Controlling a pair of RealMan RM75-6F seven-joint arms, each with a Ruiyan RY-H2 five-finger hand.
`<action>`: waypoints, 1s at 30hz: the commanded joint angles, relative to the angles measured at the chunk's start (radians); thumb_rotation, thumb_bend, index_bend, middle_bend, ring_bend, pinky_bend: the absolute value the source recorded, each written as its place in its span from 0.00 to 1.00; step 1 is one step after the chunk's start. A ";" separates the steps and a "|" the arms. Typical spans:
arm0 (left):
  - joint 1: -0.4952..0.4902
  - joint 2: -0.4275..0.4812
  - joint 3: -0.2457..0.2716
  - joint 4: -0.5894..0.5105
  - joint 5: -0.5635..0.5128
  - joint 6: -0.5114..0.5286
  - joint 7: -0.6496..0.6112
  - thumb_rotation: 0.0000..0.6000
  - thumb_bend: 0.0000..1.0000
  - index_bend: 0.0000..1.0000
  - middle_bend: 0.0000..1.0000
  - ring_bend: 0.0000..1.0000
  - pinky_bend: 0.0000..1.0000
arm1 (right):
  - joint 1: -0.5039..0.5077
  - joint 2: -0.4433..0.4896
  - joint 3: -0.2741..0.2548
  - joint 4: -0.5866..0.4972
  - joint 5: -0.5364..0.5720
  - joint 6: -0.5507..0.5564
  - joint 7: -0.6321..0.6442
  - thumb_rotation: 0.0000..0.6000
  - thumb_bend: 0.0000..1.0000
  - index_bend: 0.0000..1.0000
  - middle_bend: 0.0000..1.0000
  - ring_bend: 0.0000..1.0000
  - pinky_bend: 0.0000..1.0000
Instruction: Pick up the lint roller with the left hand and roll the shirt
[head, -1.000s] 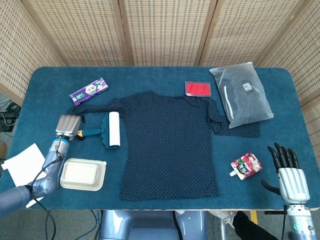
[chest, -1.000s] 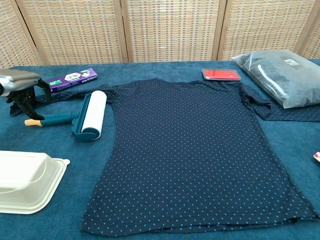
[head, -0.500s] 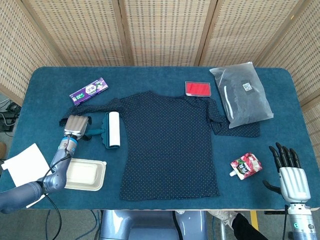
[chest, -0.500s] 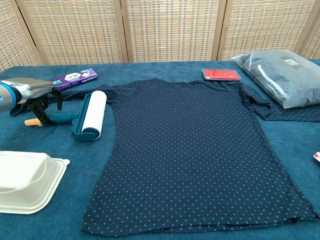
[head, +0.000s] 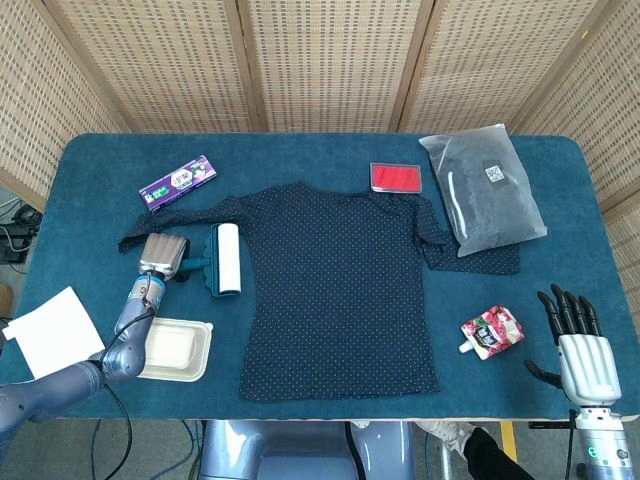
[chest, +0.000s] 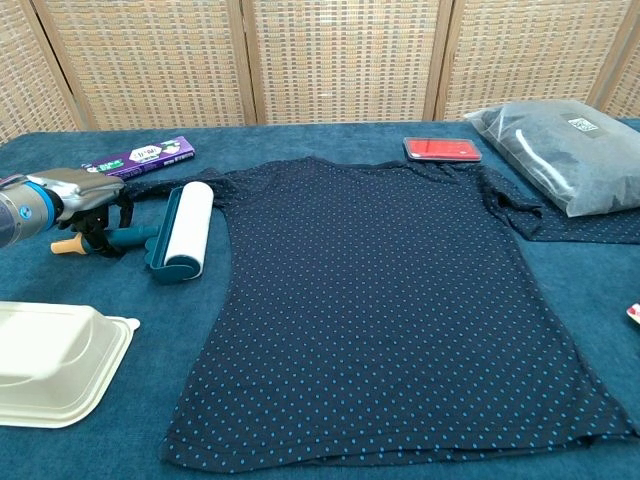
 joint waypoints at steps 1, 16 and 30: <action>0.001 -0.007 0.002 0.001 0.028 0.023 -0.013 1.00 0.61 0.82 0.91 0.75 0.69 | 0.000 0.000 -0.001 0.000 -0.003 0.003 0.002 1.00 0.13 0.00 0.00 0.00 0.00; -0.059 0.205 0.001 -0.268 0.080 0.093 0.132 1.00 0.59 0.87 0.92 0.75 0.68 | -0.003 0.009 0.000 -0.009 -0.007 0.013 0.018 1.00 0.13 0.00 0.00 0.00 0.00; -0.167 0.309 0.005 -0.392 0.115 -0.078 0.077 1.00 0.44 0.87 0.92 0.75 0.66 | -0.004 0.021 0.008 -0.013 0.012 0.005 0.046 1.00 0.13 0.00 0.00 0.00 0.00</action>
